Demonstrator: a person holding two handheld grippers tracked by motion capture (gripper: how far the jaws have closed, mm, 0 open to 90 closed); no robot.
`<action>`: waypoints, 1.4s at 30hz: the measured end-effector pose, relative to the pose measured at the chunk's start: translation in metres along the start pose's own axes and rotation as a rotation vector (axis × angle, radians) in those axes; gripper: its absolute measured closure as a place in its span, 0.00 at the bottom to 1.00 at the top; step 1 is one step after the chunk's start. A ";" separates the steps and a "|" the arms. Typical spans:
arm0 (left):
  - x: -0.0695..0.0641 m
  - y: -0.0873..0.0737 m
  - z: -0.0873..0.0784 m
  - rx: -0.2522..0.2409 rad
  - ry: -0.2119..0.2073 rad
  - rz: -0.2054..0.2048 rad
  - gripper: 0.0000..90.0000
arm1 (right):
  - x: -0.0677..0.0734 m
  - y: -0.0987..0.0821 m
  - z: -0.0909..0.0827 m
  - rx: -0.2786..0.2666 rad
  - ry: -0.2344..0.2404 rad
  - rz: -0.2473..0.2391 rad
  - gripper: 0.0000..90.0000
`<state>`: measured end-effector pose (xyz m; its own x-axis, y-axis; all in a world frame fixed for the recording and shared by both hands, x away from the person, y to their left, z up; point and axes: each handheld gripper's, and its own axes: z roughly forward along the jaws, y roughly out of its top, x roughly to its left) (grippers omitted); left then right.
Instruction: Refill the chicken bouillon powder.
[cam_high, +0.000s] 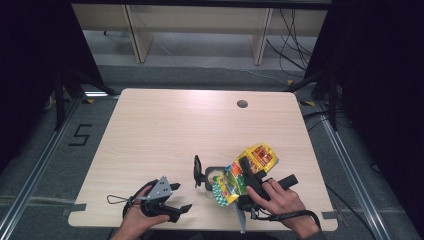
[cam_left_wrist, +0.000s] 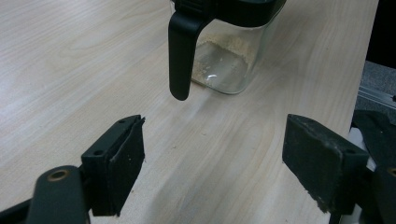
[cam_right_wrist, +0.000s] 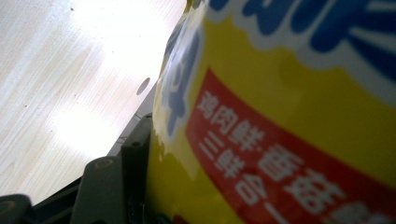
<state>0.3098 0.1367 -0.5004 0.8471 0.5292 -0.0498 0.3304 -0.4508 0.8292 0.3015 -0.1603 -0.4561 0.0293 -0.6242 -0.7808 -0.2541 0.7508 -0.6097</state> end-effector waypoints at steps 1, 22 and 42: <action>0.000 0.000 0.000 0.002 0.001 0.001 0.23 | 0.001 0.000 -0.001 0.007 -0.026 -0.002 0.44; 0.000 0.000 0.000 -0.003 0.000 0.003 0.23 | -0.005 -0.002 -0.003 0.006 -0.017 -0.043 0.44; -0.002 -0.001 0.002 -0.011 -0.001 -0.032 0.23 | 0.002 0.005 -0.003 0.017 -0.007 0.012 0.45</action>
<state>0.3084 0.1344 -0.5025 0.8364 0.5426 -0.0774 0.3531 -0.4255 0.8332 0.2973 -0.1586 -0.4598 0.0334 -0.6139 -0.7887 -0.2379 0.7616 -0.6028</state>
